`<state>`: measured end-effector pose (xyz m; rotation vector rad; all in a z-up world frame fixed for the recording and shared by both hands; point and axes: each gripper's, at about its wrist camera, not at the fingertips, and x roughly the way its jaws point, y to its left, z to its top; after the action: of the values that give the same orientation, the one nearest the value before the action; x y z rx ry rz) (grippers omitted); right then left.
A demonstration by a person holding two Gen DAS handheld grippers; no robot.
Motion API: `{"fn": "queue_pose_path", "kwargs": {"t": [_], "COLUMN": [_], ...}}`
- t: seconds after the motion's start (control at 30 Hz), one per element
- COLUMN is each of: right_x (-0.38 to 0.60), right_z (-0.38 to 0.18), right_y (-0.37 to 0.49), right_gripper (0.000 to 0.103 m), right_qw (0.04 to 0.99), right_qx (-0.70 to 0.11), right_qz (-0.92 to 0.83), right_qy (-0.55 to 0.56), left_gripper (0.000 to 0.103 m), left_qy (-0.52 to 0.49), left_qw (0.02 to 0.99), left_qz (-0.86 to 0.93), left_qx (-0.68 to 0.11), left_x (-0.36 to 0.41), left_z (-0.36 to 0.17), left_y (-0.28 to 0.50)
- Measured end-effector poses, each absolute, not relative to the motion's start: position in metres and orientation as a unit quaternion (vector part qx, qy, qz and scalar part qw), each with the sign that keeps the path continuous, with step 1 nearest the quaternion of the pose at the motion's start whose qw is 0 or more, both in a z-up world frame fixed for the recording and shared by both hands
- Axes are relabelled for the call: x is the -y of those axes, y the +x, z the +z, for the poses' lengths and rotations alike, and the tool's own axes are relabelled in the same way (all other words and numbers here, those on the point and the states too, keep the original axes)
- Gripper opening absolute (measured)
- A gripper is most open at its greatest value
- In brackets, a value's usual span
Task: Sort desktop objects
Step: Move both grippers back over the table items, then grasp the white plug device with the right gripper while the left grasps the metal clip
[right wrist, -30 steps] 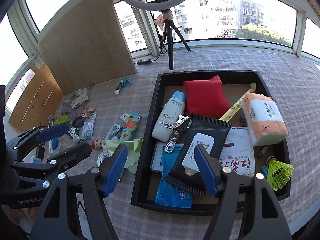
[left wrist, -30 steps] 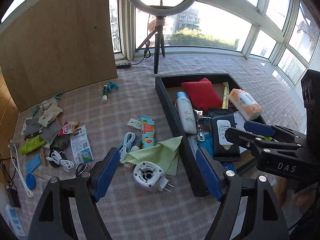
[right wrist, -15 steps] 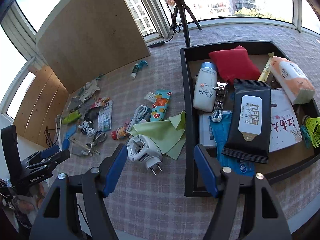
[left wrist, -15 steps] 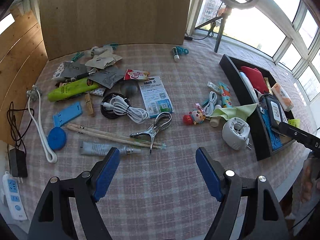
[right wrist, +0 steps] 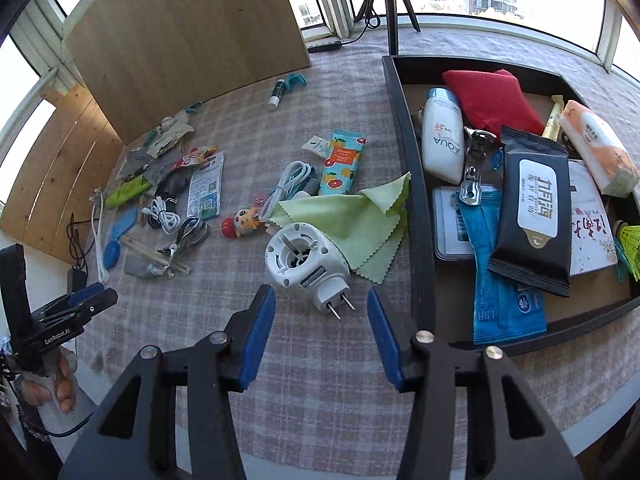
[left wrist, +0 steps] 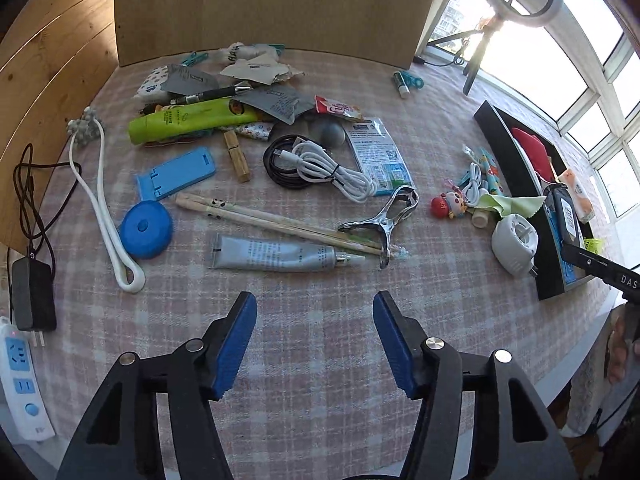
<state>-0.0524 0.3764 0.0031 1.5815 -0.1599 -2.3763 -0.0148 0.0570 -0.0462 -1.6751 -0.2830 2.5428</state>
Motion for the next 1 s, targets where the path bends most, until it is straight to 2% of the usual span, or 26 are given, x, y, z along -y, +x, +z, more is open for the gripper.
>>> {"fn": "queue_pose_path", "kwargs": {"t": [0.17, 0.2, 0.4, 0.7, 0.8, 0.97, 1.0], "right_x": [-0.359, -0.355, -0.348, -0.344, -0.341, -0.333, -0.332], "right_z": [-0.004, -0.005, -0.017, -0.040, -0.048, -0.054, -0.053], "right_y": [-0.069, -0.074, -0.106, -0.138, -0.142, -0.144, -0.144], "right_gripper": [0.044, 0.044, 0.044, 0.036, 0.032, 0.030, 0.030], "right_qw": [0.171, 0.176, 0.187, 0.190, 0.197, 0.206, 0.208], "right_qx": [0.020, 0.011, -0.016, -0.046, -0.048, -0.055, -0.057], "right_qz": [-0.804, -0.801, -0.774, -0.725, -0.708, -0.697, -0.697], "right_qy": [0.569, 0.572, 0.605, 0.661, 0.676, 0.684, 0.684], "left_gripper": [0.056, 0.052, 0.046, 0.045, 0.039, 0.036, 0.032], "left_qy": [-0.547, -0.552, -0.583, -0.610, -0.620, -0.630, -0.628], "left_qw": [0.100, 0.112, 0.145, 0.173, 0.168, 0.163, 0.161], "left_qz": [0.831, 0.826, 0.797, 0.769, 0.762, 0.753, 0.756], "left_qx": [0.005, -0.004, -0.059, -0.078, -0.079, -0.093, -0.093], "left_x": [-0.097, -0.105, -0.139, -0.150, -0.150, -0.156, -0.156], "left_z": [-0.044, -0.046, -0.069, -0.083, -0.086, -0.094, -0.093], "left_y": [-0.047, -0.054, -0.088, -0.110, -0.116, -0.122, -0.123]}}
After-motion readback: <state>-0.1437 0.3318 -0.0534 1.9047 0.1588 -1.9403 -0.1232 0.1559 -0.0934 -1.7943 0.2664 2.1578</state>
